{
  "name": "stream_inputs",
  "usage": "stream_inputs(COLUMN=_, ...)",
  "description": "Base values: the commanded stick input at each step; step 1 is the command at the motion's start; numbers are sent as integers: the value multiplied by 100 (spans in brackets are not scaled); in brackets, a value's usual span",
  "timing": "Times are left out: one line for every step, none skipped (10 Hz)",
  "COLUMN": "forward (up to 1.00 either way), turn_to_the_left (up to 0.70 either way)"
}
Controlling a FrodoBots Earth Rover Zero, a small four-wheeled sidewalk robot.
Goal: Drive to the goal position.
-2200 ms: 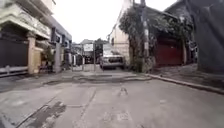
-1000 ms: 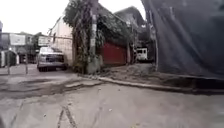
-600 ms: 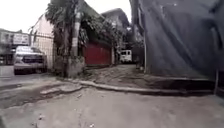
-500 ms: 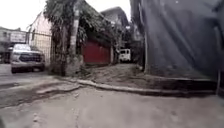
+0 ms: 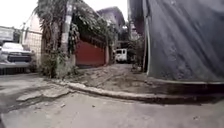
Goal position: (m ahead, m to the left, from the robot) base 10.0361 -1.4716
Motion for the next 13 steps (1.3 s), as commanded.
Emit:
stream_inputs(forward=70, turn_to_the_left=27)
stream_inputs(forward=70, turn_to_the_left=27)
stream_inputs(forward=70, turn_to_the_left=27)
stream_inputs(forward=70, turn_to_the_left=15)
stream_inputs(forward=70, turn_to_the_left=0)
stream_inputs(forward=70, turn_to_the_left=0)
stream_inputs(forward=70, turn_to_the_left=0)
stream_inputs(forward=65, turn_to_the_left=0)
stream_inputs(forward=58, turn_to_the_left=0)
stream_inputs(forward=52, turn_to_the_left=0)
stream_inputs(forward=50, turn_to_the_left=0)
stream_inputs(forward=50, turn_to_the_left=21)
stream_inputs(forward=50, turn_to_the_left=5)
